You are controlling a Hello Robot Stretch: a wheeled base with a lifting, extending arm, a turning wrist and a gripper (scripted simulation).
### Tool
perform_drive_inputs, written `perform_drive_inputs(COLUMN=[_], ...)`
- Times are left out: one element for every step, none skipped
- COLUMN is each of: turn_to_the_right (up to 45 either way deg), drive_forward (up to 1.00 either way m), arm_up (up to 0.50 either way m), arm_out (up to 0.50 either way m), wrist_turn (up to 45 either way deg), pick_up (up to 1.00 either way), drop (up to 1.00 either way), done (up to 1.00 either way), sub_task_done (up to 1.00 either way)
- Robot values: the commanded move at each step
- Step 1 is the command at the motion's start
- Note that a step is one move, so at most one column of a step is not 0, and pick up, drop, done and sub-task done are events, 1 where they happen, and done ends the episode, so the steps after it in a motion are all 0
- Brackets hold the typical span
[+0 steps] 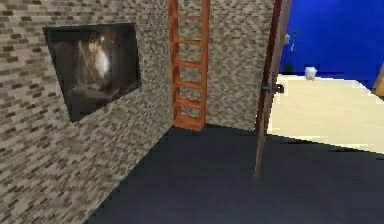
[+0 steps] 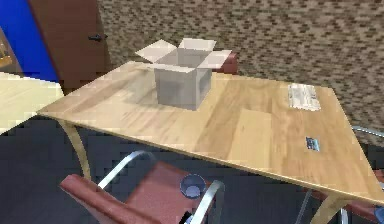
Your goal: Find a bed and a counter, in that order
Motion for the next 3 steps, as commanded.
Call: perform_drive_inputs(turn_to_the_right=[24.0,0.0,21.0], drive_forward=[0.00,0.70,0.00], arm_up=[0.00,0.00,0.00], arm_out=[0.00,0.00,0.00], wrist_turn=[0.0,0.0,0.0], pick_up=[0.00,0.00,0.00], drop=[0.00,0.00,0.00], done=[0.00,0.00,0.00], sub_task_done=[0.00,0.00,0.00])
